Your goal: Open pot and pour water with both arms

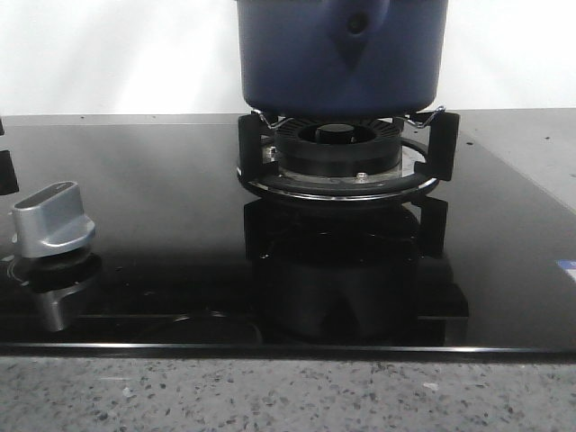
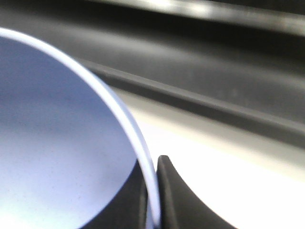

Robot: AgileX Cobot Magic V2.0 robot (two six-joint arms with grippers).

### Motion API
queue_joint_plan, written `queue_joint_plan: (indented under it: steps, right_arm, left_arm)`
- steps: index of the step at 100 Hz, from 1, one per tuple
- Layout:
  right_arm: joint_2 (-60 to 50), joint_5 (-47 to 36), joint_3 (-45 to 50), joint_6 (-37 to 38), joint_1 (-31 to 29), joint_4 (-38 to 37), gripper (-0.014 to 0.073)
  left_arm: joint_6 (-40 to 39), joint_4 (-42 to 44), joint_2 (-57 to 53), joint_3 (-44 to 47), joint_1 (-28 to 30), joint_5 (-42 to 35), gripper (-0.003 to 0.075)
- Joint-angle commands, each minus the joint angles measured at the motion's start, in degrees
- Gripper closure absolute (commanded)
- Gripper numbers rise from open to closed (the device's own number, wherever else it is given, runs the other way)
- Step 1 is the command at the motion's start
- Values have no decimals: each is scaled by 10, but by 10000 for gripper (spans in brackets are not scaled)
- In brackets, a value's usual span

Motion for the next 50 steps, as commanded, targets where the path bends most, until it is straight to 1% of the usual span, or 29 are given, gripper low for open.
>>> queue_joint_plan:
  steps: [1,11,22,27,28,29,30,36,37,41,42,43,50]
  right_arm:
    - [-50,77,-56,-3,-5,48,660]
    - [-71,215,-108,-3,-31,89,660]
    - [-80,367,-169,-3,-80,128,660]
    - [-80,451,-201,-3,-114,143,659]
    - [-80,451,-201,-3,-118,145,659]
    - [-80,472,-209,-3,-123,146,659]
    - [-80,493,-216,-1,-137,149,659]
    - [-77,584,-244,19,-177,150,659]
    - [-77,584,-244,19,-182,150,659]
    - [-76,651,-259,36,-215,149,659]
    - [-76,651,-259,38,-220,149,659]
    - [-76,678,-263,43,-232,149,659]
    - [-76,763,-266,64,-293,148,659]
  left_arm:
    - [-6,-37,-30,-20,2,36,478]
    - [-6,-46,-30,-20,0,69,478]
    - [-6,-47,-30,-20,-18,88,478]
    - [-6,-47,-30,-20,-28,89,478]
    - [-6,-47,-30,-20,-32,89,478]
    - [-6,-47,-30,-20,-33,89,478]
    - [-6,-47,-30,-20,-35,89,478]
    - [-6,-47,-30,-20,-50,89,478]
    - [-6,-47,-30,-20,-52,89,478]
    - [-6,-47,-30,-20,-61,89,478]
    - [-6,-47,-30,-20,-64,89,478]
    - [-6,-47,-30,-20,-66,89,478]
    - [-6,-47,-30,-20,-79,89,478]
